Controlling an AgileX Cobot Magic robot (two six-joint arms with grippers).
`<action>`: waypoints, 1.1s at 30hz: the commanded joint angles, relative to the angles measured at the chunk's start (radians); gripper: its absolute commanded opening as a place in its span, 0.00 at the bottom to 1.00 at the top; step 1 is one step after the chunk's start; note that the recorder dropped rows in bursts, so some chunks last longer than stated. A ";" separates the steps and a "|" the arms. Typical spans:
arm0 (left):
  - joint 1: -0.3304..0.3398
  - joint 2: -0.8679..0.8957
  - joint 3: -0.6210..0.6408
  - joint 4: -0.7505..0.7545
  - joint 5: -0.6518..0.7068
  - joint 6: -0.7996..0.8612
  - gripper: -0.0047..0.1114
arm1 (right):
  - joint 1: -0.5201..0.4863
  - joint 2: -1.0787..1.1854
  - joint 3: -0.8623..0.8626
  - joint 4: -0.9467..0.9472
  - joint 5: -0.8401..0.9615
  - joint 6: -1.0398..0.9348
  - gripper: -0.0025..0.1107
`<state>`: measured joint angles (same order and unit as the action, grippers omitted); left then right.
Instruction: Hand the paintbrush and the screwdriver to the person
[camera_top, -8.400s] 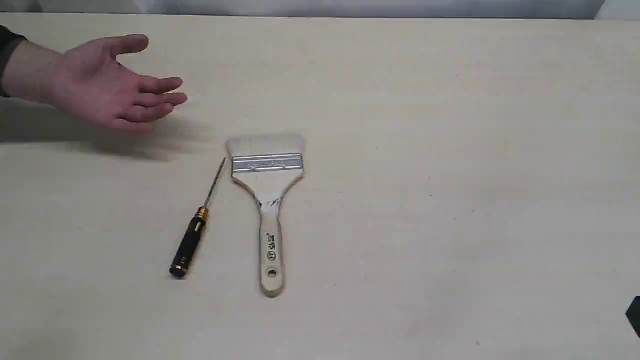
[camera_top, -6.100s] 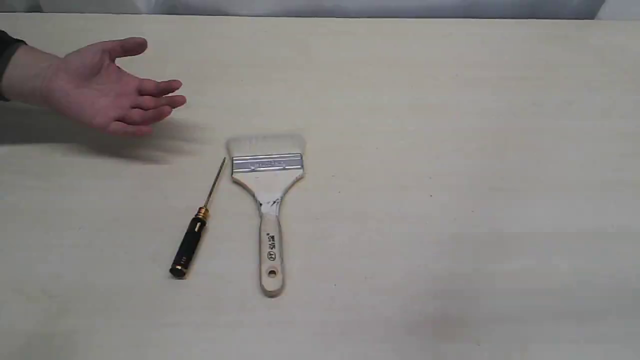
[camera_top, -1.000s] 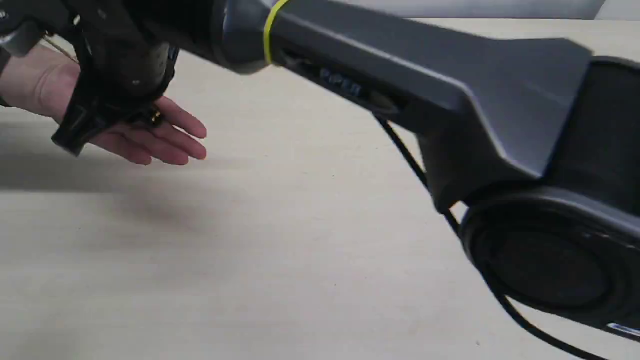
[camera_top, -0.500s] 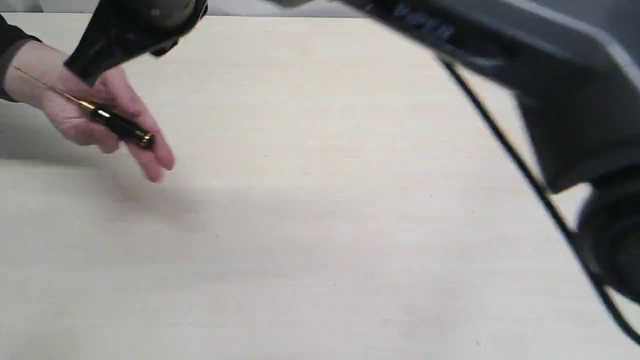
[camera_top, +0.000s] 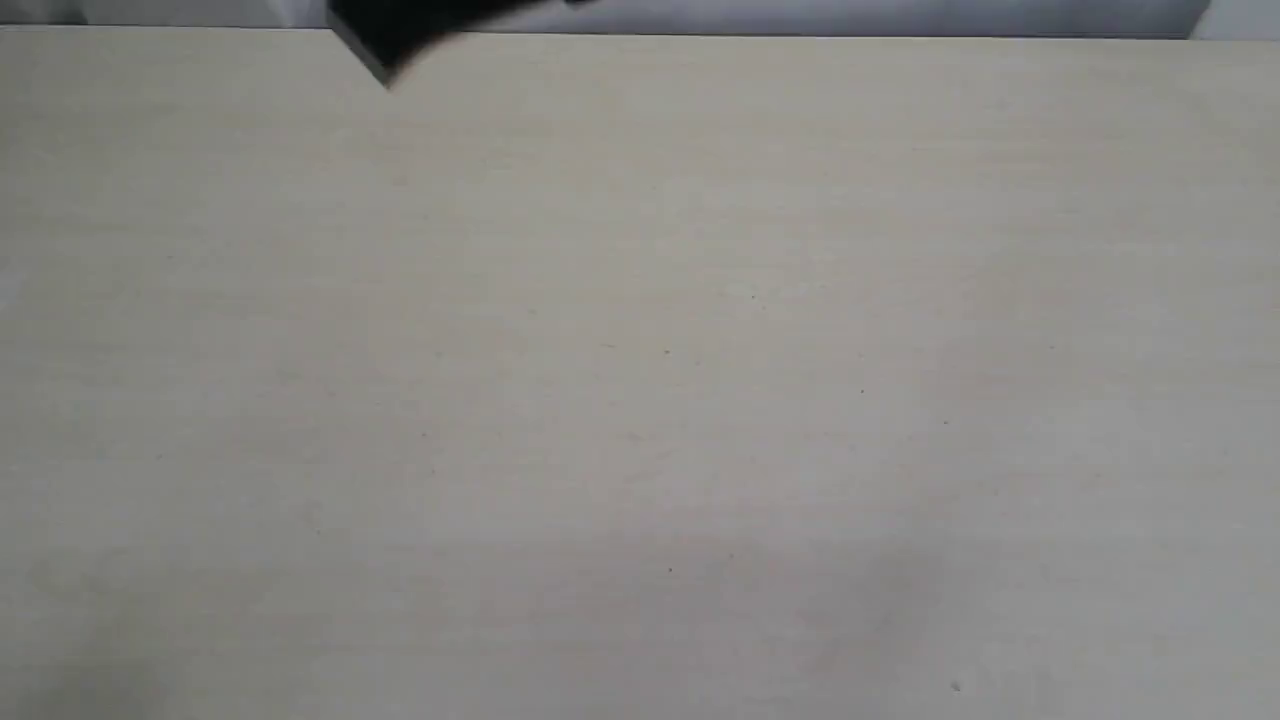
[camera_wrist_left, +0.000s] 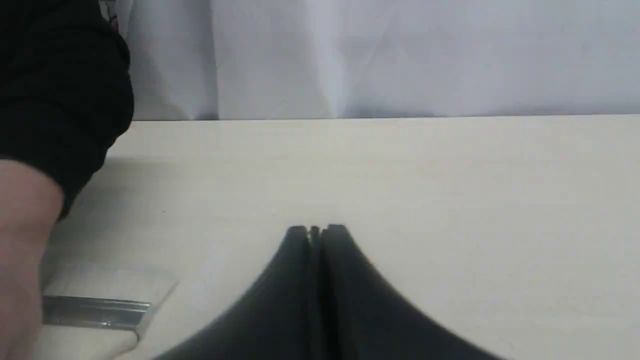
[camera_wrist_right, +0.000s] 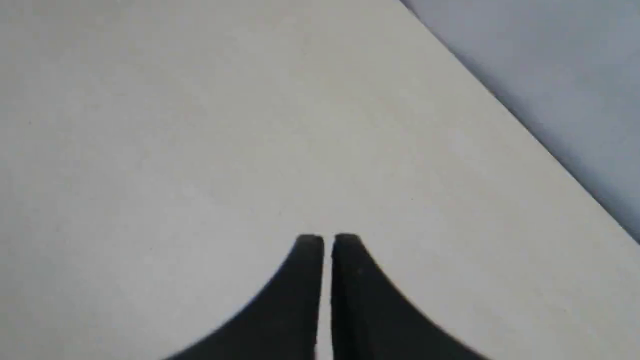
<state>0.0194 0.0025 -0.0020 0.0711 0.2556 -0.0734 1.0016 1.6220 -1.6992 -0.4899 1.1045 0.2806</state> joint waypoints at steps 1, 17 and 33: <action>-0.008 -0.002 0.002 0.000 -0.006 -0.002 0.04 | 0.038 -0.172 0.263 -0.053 -0.126 0.084 0.06; -0.008 -0.002 0.002 -0.002 -0.006 -0.002 0.04 | 0.095 -0.746 0.806 0.013 -0.254 0.467 0.06; -0.008 -0.002 0.002 -0.004 -0.006 -0.002 0.04 | -0.502 -1.233 1.023 -0.038 -0.566 0.309 0.06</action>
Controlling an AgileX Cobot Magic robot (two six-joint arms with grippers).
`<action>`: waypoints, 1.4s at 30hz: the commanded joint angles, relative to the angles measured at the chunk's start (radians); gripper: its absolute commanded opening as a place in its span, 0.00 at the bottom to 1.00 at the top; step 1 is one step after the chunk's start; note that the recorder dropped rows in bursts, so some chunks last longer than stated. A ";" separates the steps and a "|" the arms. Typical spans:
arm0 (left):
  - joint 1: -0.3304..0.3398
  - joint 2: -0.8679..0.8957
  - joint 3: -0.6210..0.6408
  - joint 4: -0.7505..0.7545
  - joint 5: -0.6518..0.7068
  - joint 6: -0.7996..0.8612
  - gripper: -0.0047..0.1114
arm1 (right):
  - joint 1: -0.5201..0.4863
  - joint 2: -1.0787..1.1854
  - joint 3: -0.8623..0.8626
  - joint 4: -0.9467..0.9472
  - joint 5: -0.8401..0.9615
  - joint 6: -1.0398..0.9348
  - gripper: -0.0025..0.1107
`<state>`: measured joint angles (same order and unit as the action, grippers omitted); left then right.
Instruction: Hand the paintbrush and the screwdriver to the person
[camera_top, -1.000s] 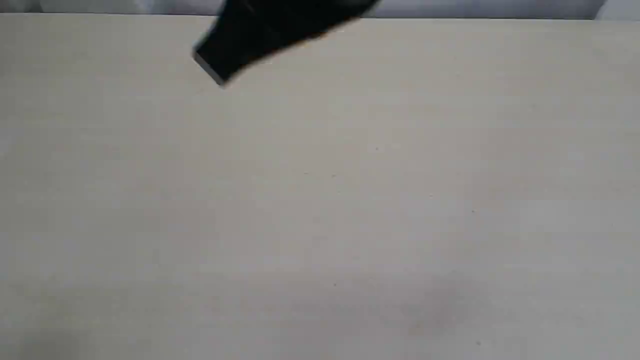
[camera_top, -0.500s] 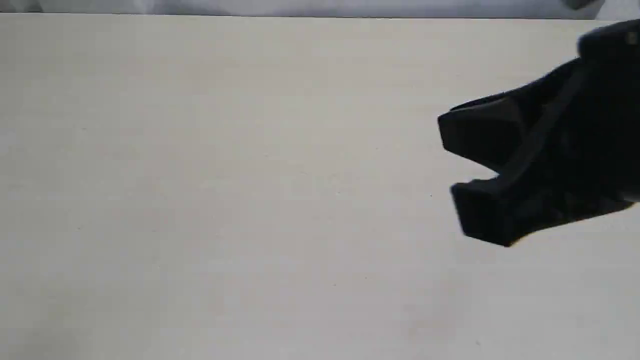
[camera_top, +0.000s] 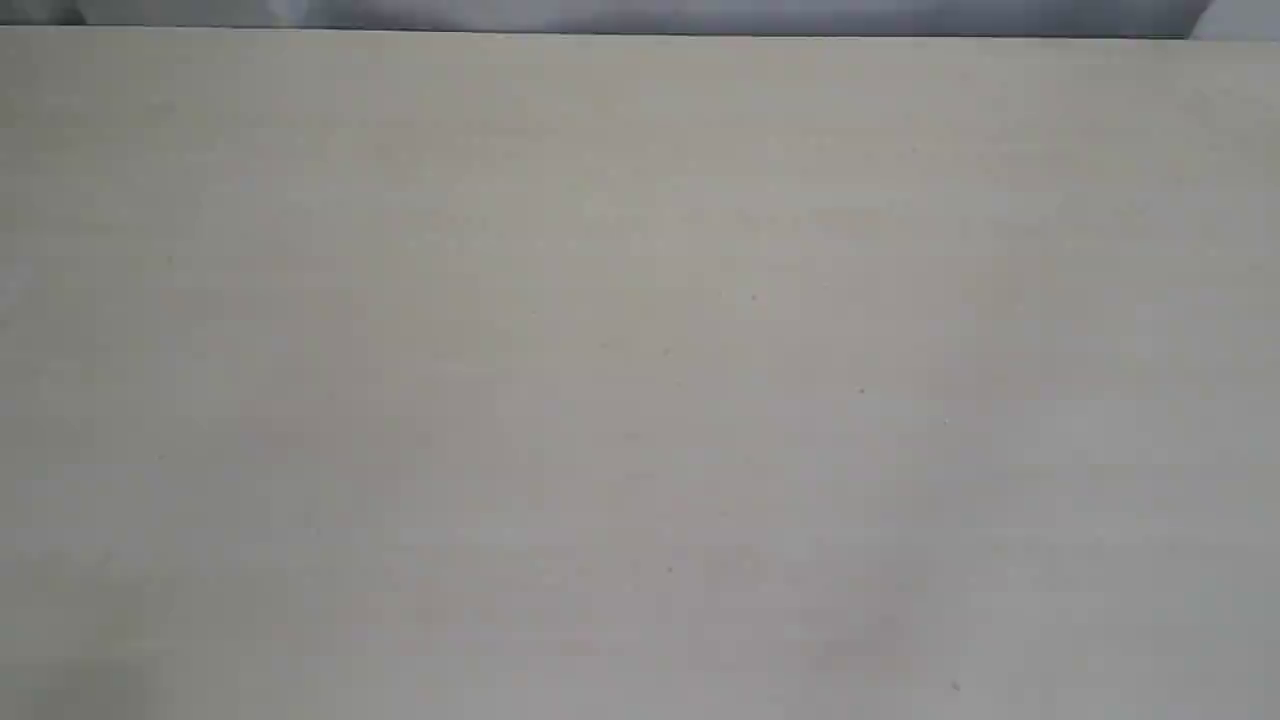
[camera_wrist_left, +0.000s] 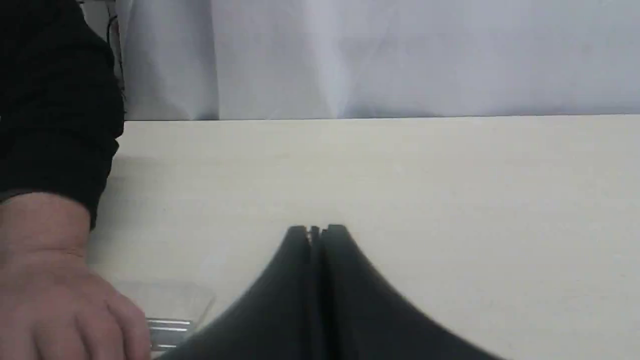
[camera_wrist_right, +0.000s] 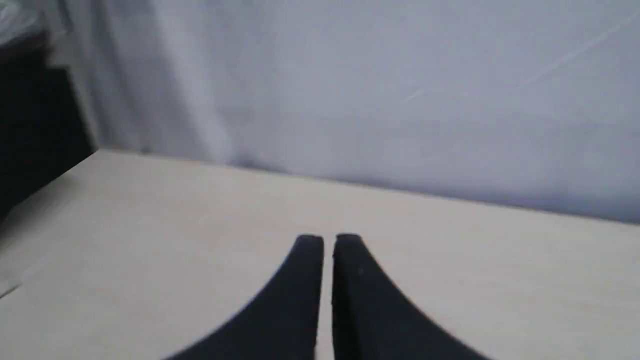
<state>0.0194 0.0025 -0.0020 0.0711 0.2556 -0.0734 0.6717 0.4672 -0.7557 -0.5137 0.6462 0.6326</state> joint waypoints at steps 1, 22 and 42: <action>-0.008 -0.002 0.002 -0.004 -0.006 -0.002 0.04 | -0.211 -0.103 0.103 -0.027 -0.116 -0.043 0.06; -0.008 -0.002 0.002 -0.002 -0.006 -0.002 0.04 | -0.819 -0.467 0.635 0.118 -0.587 -0.050 0.06; -0.008 -0.002 0.002 -0.002 -0.006 -0.002 0.04 | -0.819 -0.467 0.678 0.401 -0.455 -0.633 0.06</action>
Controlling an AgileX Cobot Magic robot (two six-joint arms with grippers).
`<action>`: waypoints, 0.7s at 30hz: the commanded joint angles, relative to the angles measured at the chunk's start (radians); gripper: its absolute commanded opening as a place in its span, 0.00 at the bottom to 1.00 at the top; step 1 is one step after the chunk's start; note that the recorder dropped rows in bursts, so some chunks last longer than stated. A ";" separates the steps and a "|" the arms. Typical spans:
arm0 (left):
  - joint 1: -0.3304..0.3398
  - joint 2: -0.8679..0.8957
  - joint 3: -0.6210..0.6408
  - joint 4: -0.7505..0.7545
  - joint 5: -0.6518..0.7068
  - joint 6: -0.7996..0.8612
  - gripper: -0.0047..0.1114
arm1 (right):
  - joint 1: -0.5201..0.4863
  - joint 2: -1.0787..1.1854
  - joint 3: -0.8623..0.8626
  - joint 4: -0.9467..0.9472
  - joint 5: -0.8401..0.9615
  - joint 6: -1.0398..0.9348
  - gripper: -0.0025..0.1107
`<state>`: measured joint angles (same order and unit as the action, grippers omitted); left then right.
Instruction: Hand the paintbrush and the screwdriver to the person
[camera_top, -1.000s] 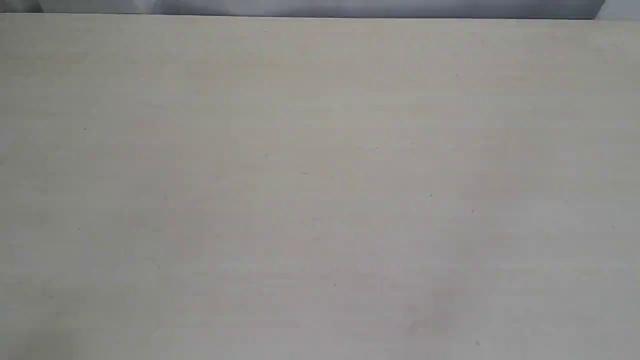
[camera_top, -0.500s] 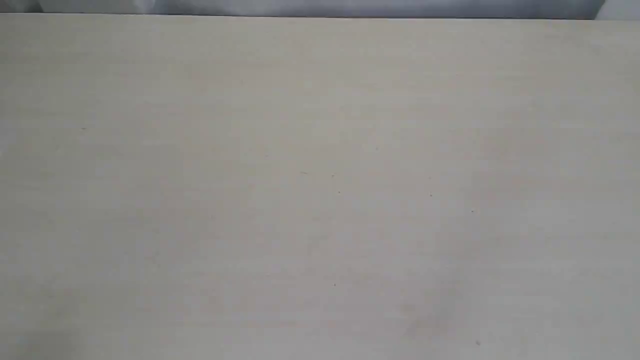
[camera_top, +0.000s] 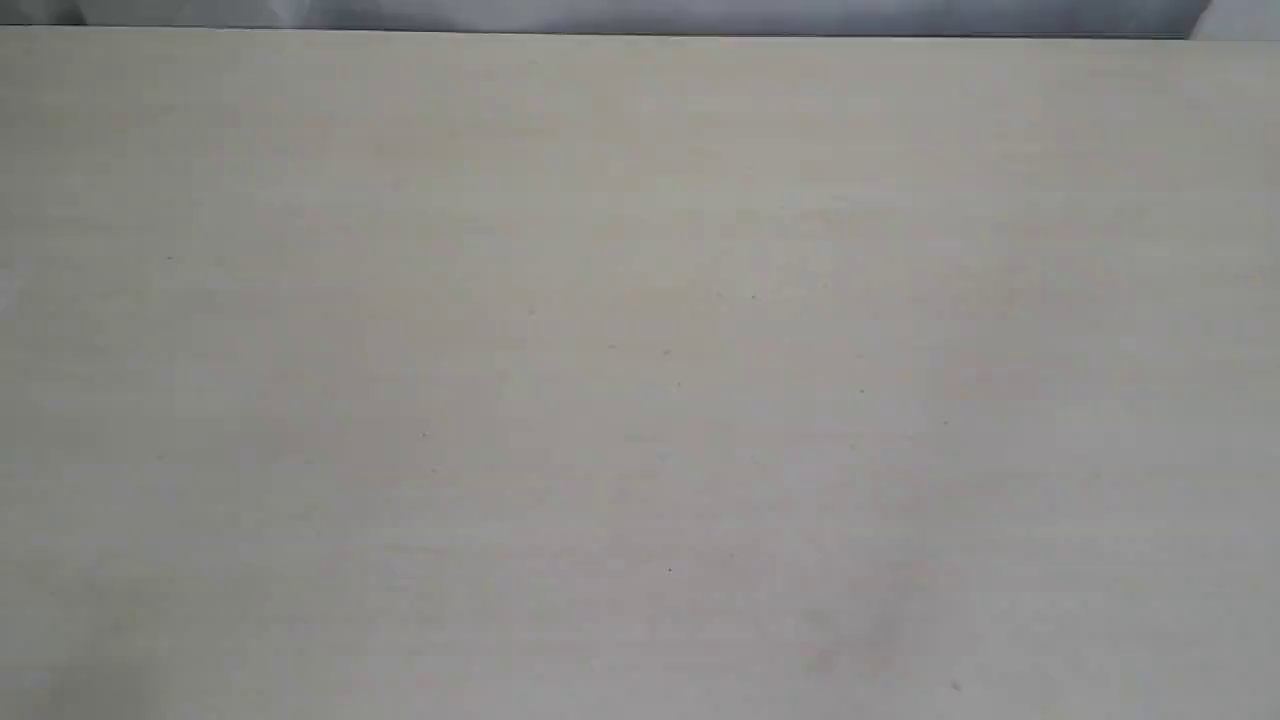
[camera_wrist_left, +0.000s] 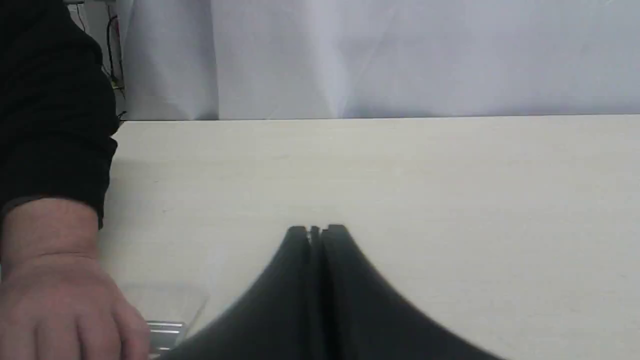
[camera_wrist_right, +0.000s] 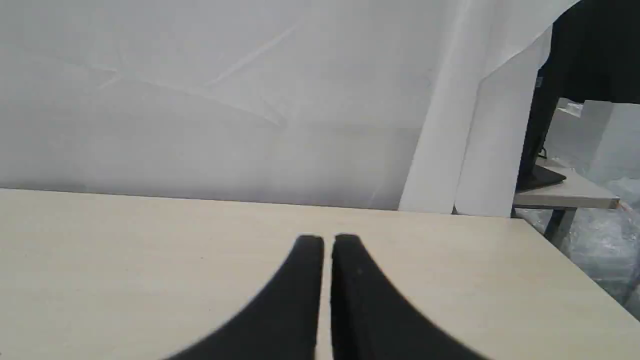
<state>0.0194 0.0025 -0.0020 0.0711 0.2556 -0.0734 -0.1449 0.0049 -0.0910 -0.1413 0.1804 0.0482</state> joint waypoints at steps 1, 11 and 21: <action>-0.008 -0.002 0.002 -0.002 -0.006 -0.002 0.04 | -0.003 -0.005 0.019 0.029 0.009 -0.048 0.06; -0.008 -0.002 0.002 -0.005 -0.005 -0.002 0.04 | -0.003 -0.005 0.091 0.026 0.002 -0.048 0.06; -0.008 -0.002 0.002 -0.005 -0.005 -0.002 0.04 | -0.003 -0.005 0.091 0.021 0.007 -0.033 0.06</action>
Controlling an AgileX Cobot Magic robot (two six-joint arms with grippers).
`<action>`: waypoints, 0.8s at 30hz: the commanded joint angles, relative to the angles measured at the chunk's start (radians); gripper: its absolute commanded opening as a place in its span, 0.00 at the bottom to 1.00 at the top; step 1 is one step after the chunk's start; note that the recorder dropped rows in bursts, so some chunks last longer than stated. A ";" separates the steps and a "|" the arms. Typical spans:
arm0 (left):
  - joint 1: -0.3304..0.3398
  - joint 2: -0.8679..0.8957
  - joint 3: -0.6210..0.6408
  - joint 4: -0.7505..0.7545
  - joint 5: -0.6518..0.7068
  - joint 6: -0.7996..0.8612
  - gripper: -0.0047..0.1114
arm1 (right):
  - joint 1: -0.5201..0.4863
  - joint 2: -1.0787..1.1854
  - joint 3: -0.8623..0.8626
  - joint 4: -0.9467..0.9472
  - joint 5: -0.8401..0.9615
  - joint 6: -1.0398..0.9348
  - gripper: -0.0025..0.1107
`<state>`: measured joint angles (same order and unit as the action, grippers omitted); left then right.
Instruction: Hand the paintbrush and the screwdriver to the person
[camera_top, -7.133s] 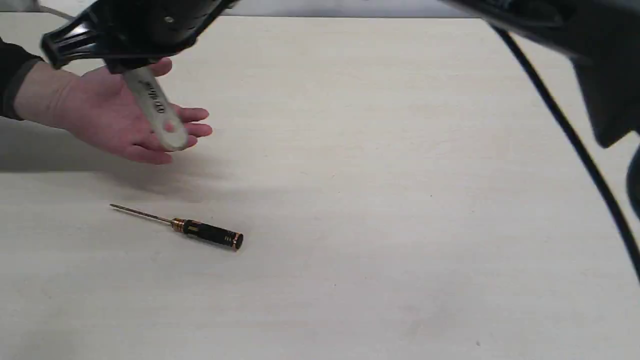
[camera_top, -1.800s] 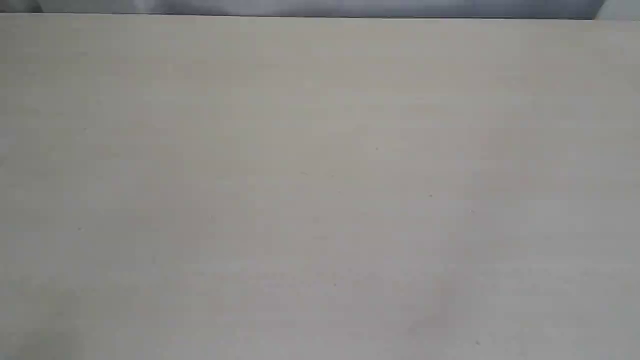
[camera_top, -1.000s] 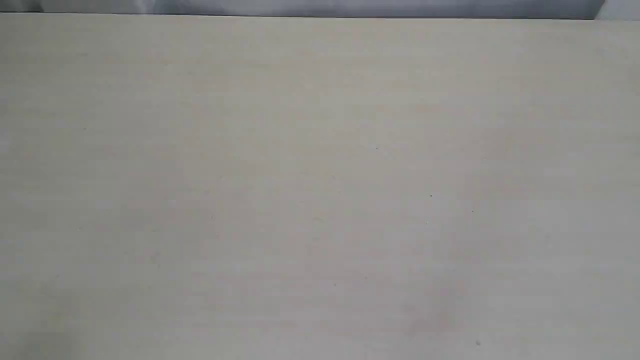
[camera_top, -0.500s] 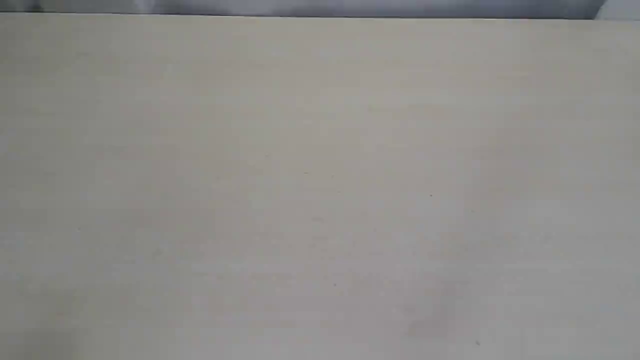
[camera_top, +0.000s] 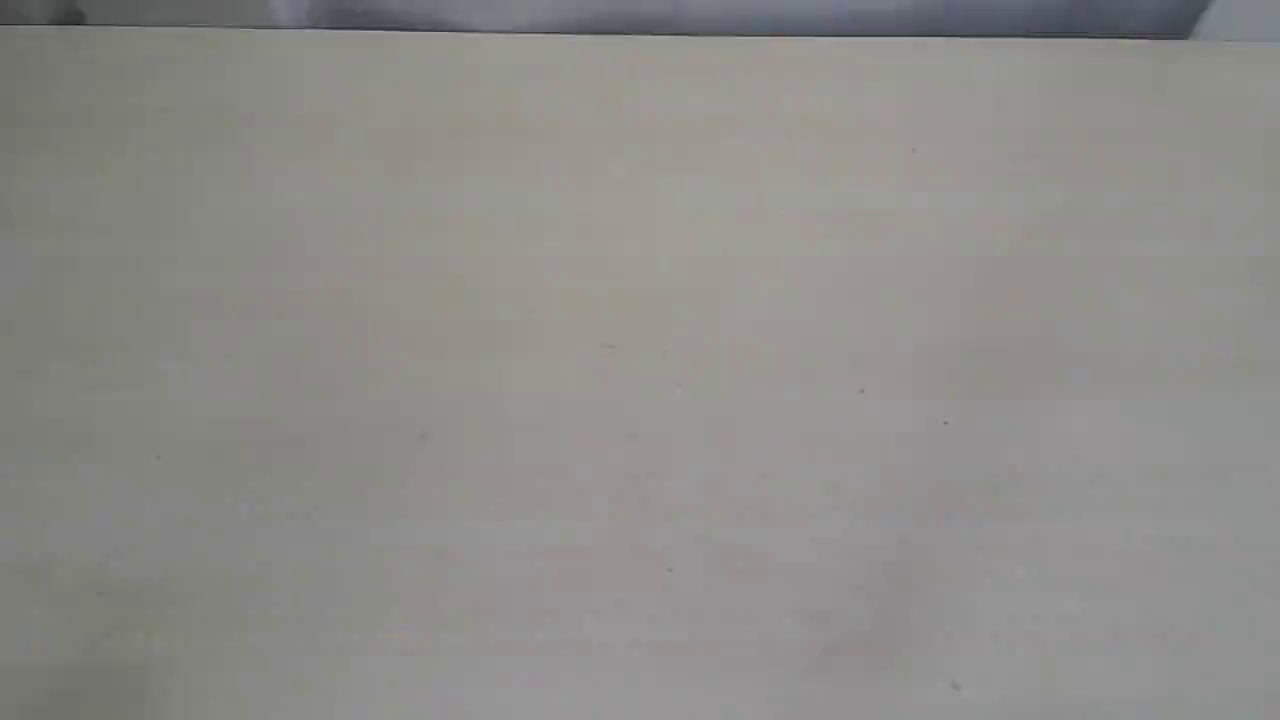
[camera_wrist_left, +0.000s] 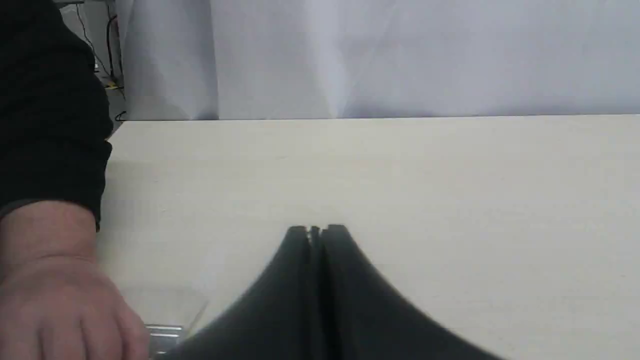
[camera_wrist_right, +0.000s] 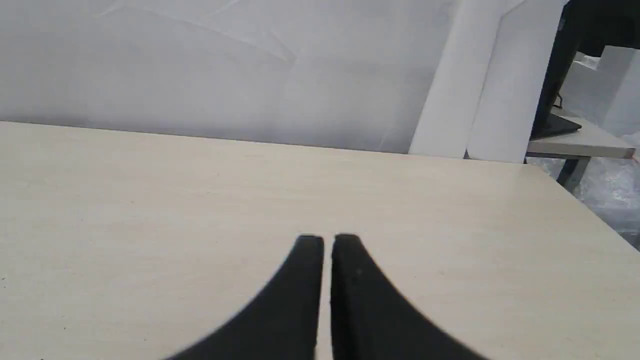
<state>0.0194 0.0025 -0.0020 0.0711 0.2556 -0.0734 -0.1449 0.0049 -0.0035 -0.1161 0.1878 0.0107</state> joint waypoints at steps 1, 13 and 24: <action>-0.008 -0.002 0.002 -0.005 -0.005 -0.002 0.04 | -0.003 -0.005 0.004 -0.004 0.000 0.004 0.06; -0.008 -0.002 0.002 -0.001 -0.008 -0.002 0.04 | -0.003 -0.005 0.004 -0.004 0.053 0.013 0.06; -0.008 -0.002 0.002 -0.001 -0.008 -0.002 0.04 | -0.003 -0.005 0.004 0.073 0.159 0.013 0.06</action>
<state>0.0194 0.0025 -0.0020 0.0711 0.2556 -0.0734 -0.1449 0.0049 -0.0018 -0.0581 0.3446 0.0190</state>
